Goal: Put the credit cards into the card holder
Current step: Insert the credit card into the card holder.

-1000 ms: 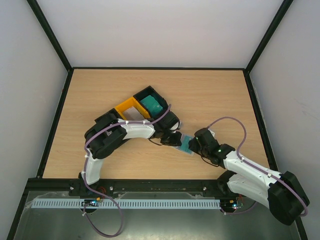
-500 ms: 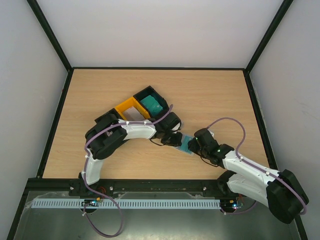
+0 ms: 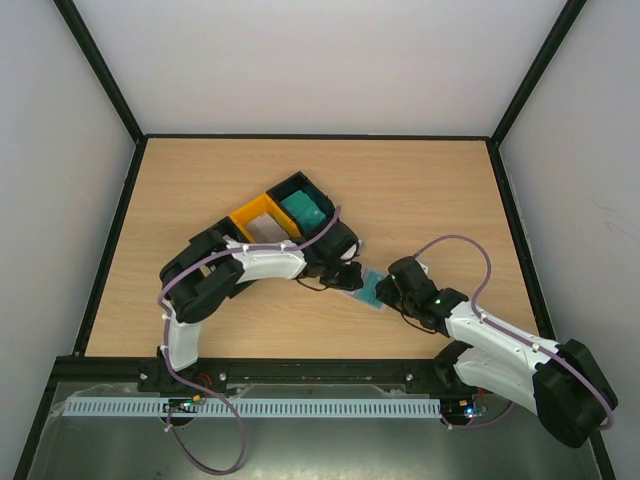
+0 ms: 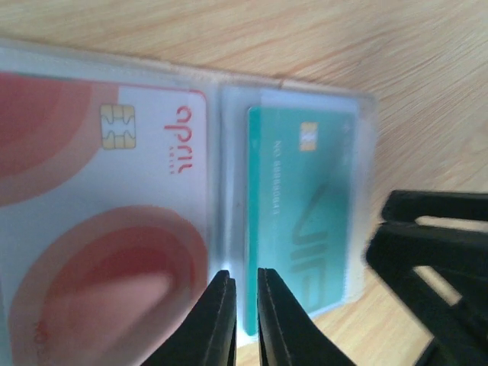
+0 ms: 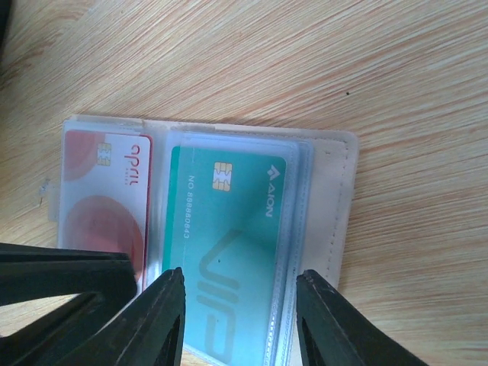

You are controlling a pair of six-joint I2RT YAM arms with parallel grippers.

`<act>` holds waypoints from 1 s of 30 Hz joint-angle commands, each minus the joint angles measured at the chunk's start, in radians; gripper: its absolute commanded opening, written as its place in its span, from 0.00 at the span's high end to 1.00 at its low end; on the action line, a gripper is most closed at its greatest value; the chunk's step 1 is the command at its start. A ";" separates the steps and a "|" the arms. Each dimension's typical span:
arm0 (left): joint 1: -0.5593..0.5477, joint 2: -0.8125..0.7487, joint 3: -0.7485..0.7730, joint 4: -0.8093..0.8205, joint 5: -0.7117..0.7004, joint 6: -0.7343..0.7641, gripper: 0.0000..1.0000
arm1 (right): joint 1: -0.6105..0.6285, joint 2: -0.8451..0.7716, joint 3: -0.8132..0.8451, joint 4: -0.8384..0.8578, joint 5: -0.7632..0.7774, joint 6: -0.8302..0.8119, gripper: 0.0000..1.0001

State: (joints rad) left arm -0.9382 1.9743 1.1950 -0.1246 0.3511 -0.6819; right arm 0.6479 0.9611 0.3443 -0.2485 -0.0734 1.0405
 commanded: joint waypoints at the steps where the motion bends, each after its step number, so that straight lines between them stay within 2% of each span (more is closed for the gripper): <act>1: -0.011 -0.076 -0.007 0.038 -0.019 -0.007 0.85 | -0.003 -0.012 -0.013 0.004 0.017 0.009 0.61; 4: -0.011 -0.055 -0.003 0.037 -0.005 -0.008 0.78 | -0.004 -0.013 -0.014 0.006 0.017 0.009 0.61; 9: -0.013 0.001 0.002 0.033 0.028 -0.010 0.76 | -0.004 -0.013 -0.015 0.006 0.014 0.007 0.61; 11: -0.014 0.023 0.008 0.028 0.043 -0.006 0.78 | -0.004 -0.013 -0.017 0.006 0.013 0.006 0.61; 19: -0.018 0.075 0.023 -0.015 0.019 0.008 0.96 | -0.004 -0.012 -0.018 0.008 0.012 0.005 0.61; 23: -0.012 0.071 0.009 -0.036 -0.031 0.000 0.98 | -0.004 -0.014 -0.017 0.006 0.010 0.004 0.61; 30: -0.003 0.064 -0.019 -0.027 -0.032 -0.008 0.98 | -0.004 -0.001 -0.015 0.028 -0.012 0.000 0.63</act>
State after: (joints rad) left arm -0.9478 2.0171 1.2068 -0.0948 0.3687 -0.6868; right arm 0.6479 0.9607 0.3386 -0.2474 -0.0780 1.0401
